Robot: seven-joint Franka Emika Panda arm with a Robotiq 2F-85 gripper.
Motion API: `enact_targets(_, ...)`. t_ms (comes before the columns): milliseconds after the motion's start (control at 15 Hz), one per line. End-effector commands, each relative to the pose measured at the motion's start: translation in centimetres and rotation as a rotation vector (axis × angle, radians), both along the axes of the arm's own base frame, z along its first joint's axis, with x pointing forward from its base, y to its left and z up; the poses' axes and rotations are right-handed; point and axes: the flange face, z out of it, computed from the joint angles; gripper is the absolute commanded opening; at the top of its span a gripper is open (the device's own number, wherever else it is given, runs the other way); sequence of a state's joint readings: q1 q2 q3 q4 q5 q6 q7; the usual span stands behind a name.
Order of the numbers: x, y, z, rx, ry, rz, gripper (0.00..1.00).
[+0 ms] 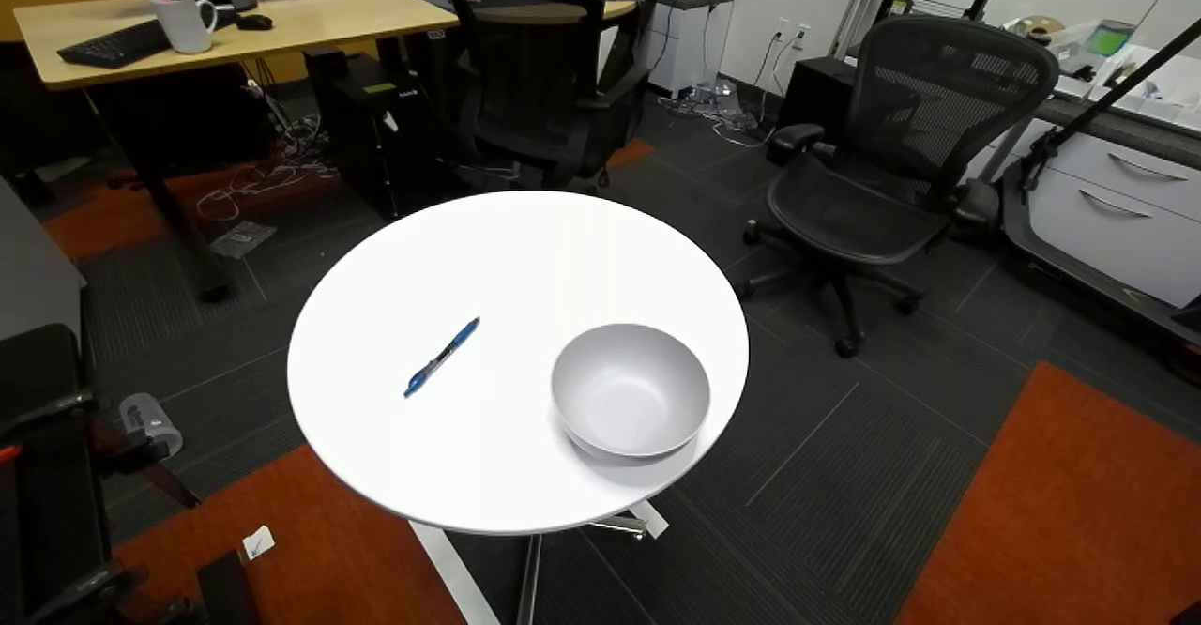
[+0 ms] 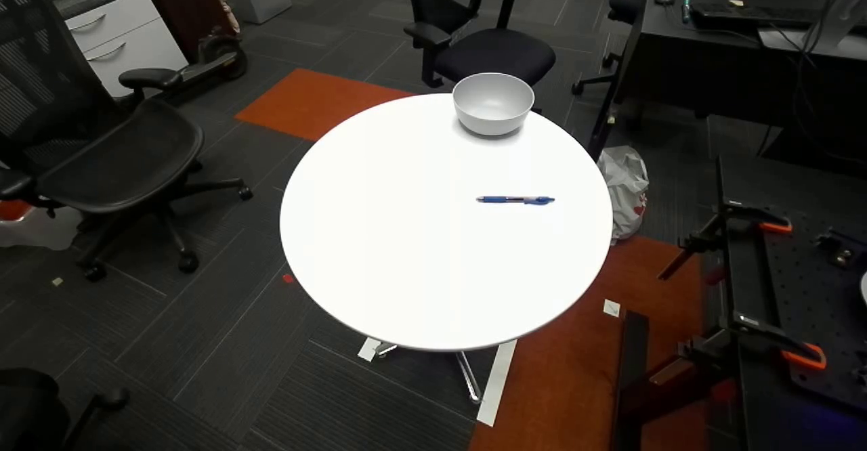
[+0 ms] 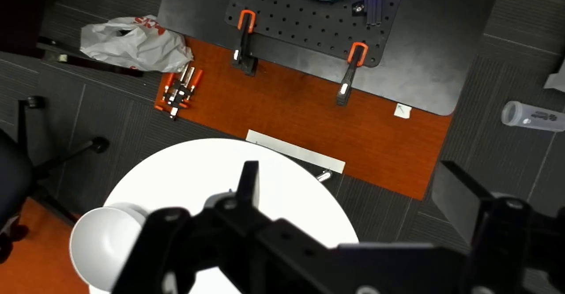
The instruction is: Pick up the pen and place it in the bowl.
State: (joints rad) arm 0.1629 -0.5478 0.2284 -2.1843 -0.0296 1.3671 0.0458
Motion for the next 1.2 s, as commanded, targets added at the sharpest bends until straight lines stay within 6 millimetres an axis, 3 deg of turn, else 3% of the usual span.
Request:
enact_targets(0,2.0,-1.8,-3.0,-0.05,0.023,-0.001,1.0)
enact_targets(400,5.1,-5.0,-8.5,-0.006,-0.064,0.022,1.0)
enact_targets(667,5.0,-6.7,-11.4,0.086,-0.184,0.066,1.0)
enact_targets(1067,3.2,-9.7,-16.3,0.188,-0.307,0.047,1.0)
enact_targets(1133,4.6,-8.8,-15.6,0.15,-0.268,0.043,1.0)
